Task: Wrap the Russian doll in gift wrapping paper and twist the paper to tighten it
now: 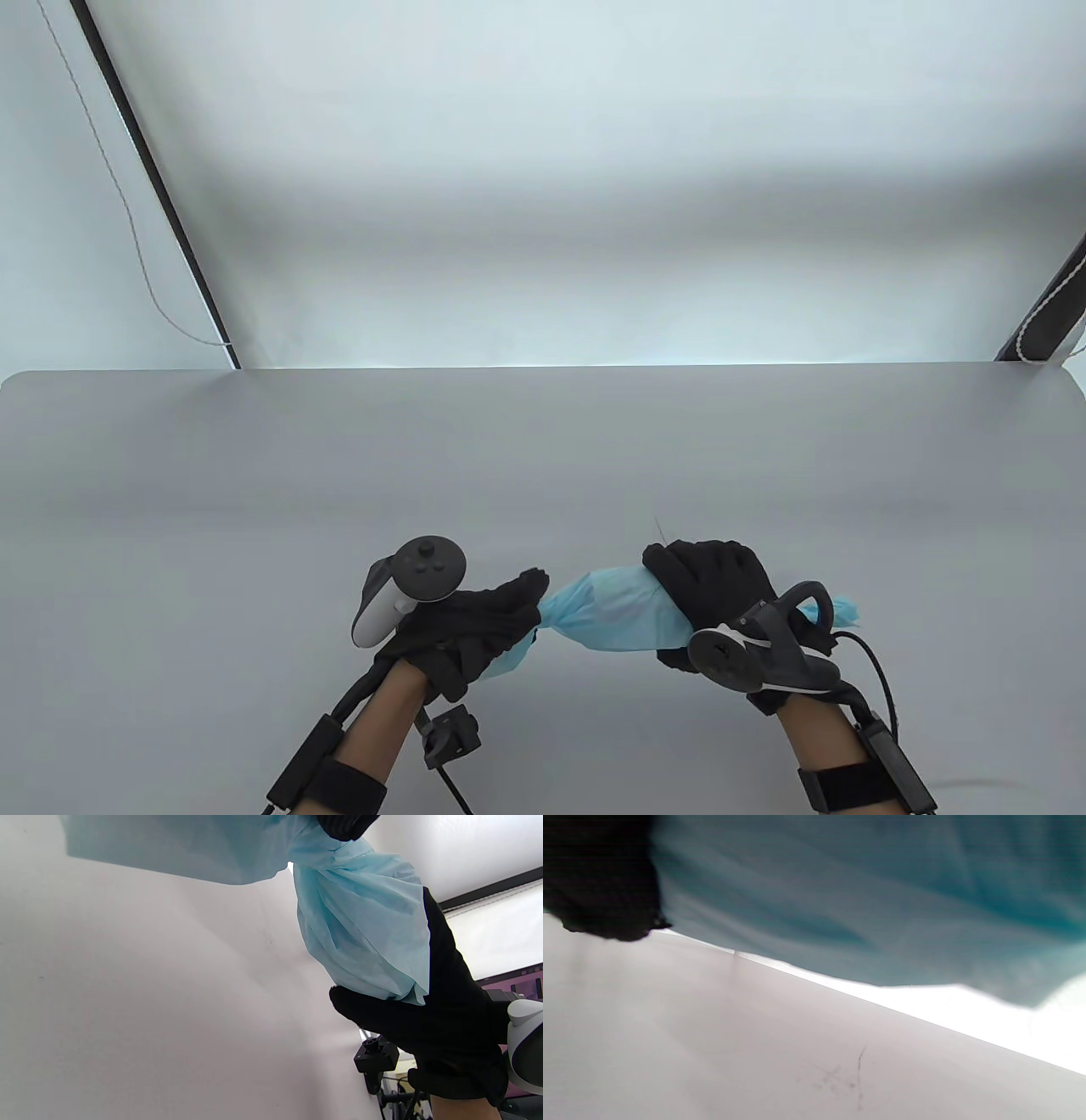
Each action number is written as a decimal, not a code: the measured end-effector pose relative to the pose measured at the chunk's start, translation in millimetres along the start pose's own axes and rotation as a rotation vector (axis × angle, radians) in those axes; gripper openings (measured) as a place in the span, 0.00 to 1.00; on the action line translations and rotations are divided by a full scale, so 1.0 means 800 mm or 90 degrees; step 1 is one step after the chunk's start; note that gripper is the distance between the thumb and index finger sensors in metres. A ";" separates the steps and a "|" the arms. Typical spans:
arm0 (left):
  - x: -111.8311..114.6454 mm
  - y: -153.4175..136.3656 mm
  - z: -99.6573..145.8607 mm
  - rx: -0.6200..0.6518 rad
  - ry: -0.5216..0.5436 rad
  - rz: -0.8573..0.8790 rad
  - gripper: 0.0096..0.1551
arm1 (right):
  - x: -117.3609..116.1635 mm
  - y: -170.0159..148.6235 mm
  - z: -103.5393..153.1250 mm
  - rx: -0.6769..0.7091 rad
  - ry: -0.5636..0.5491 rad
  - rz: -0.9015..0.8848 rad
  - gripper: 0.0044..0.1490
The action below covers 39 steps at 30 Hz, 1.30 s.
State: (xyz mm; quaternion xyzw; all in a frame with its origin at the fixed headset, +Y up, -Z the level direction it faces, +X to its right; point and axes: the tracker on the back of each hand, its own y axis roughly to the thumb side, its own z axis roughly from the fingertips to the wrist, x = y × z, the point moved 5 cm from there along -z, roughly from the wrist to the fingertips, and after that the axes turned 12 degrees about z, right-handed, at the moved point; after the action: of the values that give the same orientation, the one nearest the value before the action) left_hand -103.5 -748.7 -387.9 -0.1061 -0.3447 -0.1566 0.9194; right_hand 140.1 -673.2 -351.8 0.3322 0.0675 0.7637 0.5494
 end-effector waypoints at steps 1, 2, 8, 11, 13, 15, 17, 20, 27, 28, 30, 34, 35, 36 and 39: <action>0.000 0.000 -0.001 -0.007 0.004 -0.012 0.49 | 0.002 0.000 0.000 0.001 -0.004 -0.002 0.78; 0.002 0.000 -0.002 -0.021 0.003 -0.046 0.53 | 0.002 0.001 0.001 0.002 -0.003 -0.007 0.78; 0.019 0.008 -0.007 -0.076 0.061 -0.330 0.35 | 0.001 0.009 0.002 0.016 0.010 -0.017 0.78; 0.023 0.020 -0.006 -0.049 0.129 -0.461 0.25 | 0.000 0.015 0.001 0.022 0.015 -0.018 0.78; 0.025 0.026 -0.005 -0.033 0.139 -0.519 0.23 | 0.000 0.019 0.001 0.025 0.015 -0.023 0.78; 0.025 0.030 -0.002 -0.012 0.168 -0.540 0.21 | 0.000 0.022 0.000 0.024 0.015 -0.027 0.77; 0.025 0.033 -0.001 0.010 0.190 -0.545 0.21 | 0.000 0.023 -0.001 0.022 0.016 -0.037 0.77; 0.028 0.044 0.002 0.067 0.245 -0.571 0.21 | 0.000 0.024 -0.001 0.019 0.015 -0.038 0.77; 0.028 0.054 0.004 0.111 0.239 -0.520 0.30 | -0.008 0.006 0.002 -0.011 0.029 -0.042 0.78; 0.029 0.052 0.002 0.115 0.226 -0.513 0.33 | -0.008 0.004 0.002 -0.011 0.029 -0.031 0.78; 0.028 0.046 0.001 0.110 0.192 -0.484 0.35 | -0.009 0.002 0.002 -0.010 0.029 -0.018 0.78; 0.025 0.028 -0.004 0.045 0.083 -0.372 0.54 | -0.011 -0.001 0.002 -0.013 0.029 0.010 0.78; 0.025 0.022 -0.005 0.021 0.063 -0.317 0.58 | -0.012 -0.001 0.002 -0.014 0.030 0.007 0.78; 0.022 0.016 -0.006 0.009 0.053 -0.269 0.58 | -0.010 -0.001 0.002 -0.012 0.027 0.013 0.78; 0.010 0.004 -0.009 -0.034 0.088 -0.202 0.47 | -0.001 0.003 0.003 -0.008 0.008 0.015 0.78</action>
State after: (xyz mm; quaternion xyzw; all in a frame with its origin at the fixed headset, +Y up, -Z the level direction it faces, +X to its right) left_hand -92.5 -749.1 -388.1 -0.0640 -0.2890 -0.3159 0.9015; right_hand 140.1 -675.4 -349.3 0.3245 0.0623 0.7729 0.5418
